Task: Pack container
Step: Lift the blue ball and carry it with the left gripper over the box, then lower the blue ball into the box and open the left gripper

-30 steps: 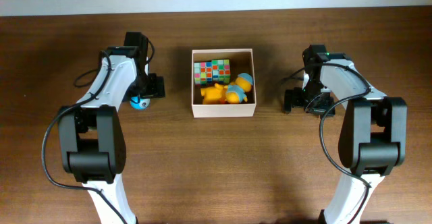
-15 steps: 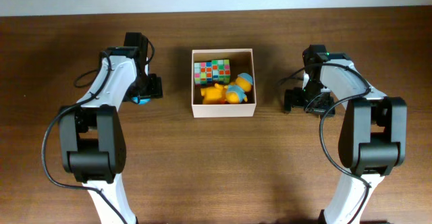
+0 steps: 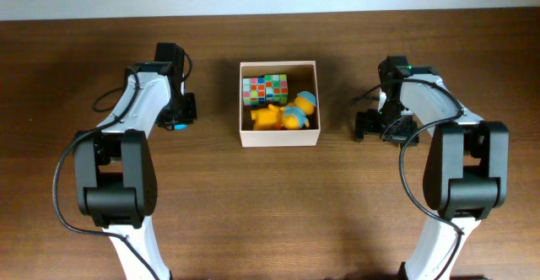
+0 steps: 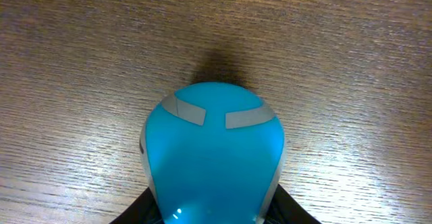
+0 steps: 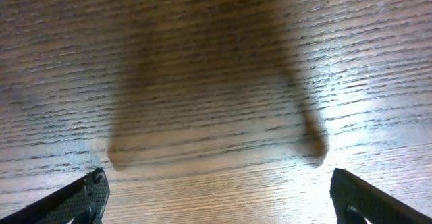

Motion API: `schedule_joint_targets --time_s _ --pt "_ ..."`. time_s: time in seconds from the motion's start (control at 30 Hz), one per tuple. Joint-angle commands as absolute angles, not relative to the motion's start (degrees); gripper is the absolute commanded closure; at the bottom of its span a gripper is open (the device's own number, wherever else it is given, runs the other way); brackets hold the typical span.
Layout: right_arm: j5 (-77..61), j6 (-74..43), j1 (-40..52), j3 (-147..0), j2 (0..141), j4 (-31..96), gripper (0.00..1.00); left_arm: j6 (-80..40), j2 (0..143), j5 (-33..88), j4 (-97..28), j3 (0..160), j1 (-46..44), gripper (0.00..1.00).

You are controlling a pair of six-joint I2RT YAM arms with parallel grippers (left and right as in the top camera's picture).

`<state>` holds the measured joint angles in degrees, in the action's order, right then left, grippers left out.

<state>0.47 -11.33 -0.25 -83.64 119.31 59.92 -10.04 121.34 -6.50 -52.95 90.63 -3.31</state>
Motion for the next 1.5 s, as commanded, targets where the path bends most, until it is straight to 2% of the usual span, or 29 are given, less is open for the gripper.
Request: schedule_joint_targets --time_s 0.0,0.47,0.83,1.03,1.47 --pt "1.3 -11.0 -0.5 -83.5 118.7 59.9 0.01 -9.7 122.9 -4.9 -51.9 91.1 -3.2 0.68" --pt "1.3 -11.0 -0.5 -83.5 118.7 59.9 0.01 -9.0 119.7 0.6 -61.8 107.4 -4.4 0.70" --pt "1.3 -11.0 -0.5 -83.5 118.7 59.9 0.01 8.2 115.9 20.8 -61.2 112.7 -10.5 0.70" --pt "1.3 -11.0 -0.5 -83.5 118.7 59.9 0.01 15.3 115.0 21.7 -60.8 112.8 -15.9 0.70" --pt "1.3 -11.0 -0.5 -83.5 118.7 59.9 0.01 18.7 116.3 21.6 -47.7 112.8 -23.1 0.69"
